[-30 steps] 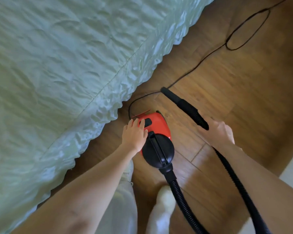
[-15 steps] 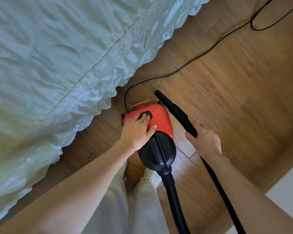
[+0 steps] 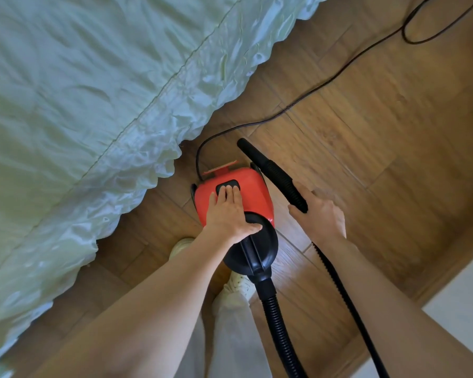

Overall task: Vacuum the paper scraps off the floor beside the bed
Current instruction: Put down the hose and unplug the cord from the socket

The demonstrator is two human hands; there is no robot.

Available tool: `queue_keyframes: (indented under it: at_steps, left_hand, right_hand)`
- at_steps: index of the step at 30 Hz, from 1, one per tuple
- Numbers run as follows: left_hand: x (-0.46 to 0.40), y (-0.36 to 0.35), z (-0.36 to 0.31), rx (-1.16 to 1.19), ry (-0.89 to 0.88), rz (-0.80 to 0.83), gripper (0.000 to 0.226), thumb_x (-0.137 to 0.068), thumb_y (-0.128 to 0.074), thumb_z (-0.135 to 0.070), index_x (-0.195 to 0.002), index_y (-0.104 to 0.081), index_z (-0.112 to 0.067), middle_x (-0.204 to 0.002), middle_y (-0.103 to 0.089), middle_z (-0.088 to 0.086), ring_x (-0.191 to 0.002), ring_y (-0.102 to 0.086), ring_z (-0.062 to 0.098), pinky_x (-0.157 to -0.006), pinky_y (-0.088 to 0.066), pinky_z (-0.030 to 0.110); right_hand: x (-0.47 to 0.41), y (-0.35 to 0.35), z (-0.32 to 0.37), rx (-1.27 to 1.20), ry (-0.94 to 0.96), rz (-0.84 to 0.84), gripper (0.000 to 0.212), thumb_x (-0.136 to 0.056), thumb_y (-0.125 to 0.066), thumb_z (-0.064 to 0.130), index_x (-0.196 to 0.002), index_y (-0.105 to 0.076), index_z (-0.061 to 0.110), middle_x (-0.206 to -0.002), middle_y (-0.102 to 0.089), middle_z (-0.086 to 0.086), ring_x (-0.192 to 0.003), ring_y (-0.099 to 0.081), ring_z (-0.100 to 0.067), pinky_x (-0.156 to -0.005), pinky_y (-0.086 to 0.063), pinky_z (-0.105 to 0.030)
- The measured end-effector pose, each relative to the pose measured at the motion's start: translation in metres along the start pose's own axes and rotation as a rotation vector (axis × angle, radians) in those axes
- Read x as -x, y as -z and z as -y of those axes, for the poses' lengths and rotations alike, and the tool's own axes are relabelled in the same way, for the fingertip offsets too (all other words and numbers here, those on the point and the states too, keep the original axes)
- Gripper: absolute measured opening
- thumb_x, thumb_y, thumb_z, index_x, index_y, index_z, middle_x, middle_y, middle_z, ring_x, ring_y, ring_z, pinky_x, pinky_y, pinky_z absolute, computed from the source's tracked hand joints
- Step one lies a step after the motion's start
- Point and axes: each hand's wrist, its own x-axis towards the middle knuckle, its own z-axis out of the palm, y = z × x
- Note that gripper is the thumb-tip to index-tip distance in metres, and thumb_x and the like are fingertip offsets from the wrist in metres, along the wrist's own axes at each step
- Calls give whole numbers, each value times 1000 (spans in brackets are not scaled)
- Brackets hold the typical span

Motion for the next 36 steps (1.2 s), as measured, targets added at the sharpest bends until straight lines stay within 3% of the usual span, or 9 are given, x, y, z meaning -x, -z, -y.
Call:
queue_keyframes:
  at_steps: [7,17,22,28,32,36]
  left_hand:
    - [6,-11,-3,44,28,-80,95,-86,-36,-72,-152,8,-19,-161,-3,12,-145,-8,39,-118,-9,51]
    - [42,-7,3,98,-26,-192,71,-96,-28,-58,-152,-14,-18,-158,-19,10,-145,-17,30,-115,-23,48]
    - [69,-1,-2,6,-125,-275,65,-98,-30,-53,-151,-21,-16,-156,-26,7,-143,-23,26,-112,-29,41]
    - [78,-13,-7,-97,-191,-324,60,-99,-33,-47,-149,-29,-13,-154,-30,11,-143,-24,29,-113,-26,43]
    - [66,-22,-7,-171,-295,-472,54,-94,-51,-40,-136,-49,-7,-140,-49,18,-132,-44,35,-103,-41,48]
    - [42,-29,-7,-179,-332,-554,51,-93,-54,-36,-133,-52,-5,-135,-53,19,-127,-49,36,-98,-45,49]
  right_hand:
    - [6,3,1,24,34,8,59,-94,-52,37,-148,-29,33,-108,-56,-6,-84,-59,-25,-64,-51,-32]
    - [42,24,-20,-2,21,-40,56,-93,-52,40,-145,-32,37,-121,-55,-3,-81,-62,-24,-67,-57,-38]
    - [58,26,-36,-69,-6,-101,56,-93,-55,36,-145,-36,34,-112,-58,-3,-76,-61,-23,-61,-55,-33]
    - [45,-9,-63,-189,-89,-87,58,-92,-56,37,-146,-35,36,-98,-64,-4,-73,-62,-24,-60,-52,-31]
    - [27,-47,-76,-191,-121,-19,57,-91,-56,37,-144,-35,35,-99,-63,-6,-78,-61,-25,-65,-54,-35]
    - [4,-80,-84,-83,-81,58,54,-90,-55,38,-141,-37,31,-98,-61,-5,-80,-61,-26,-64,-52,-33]
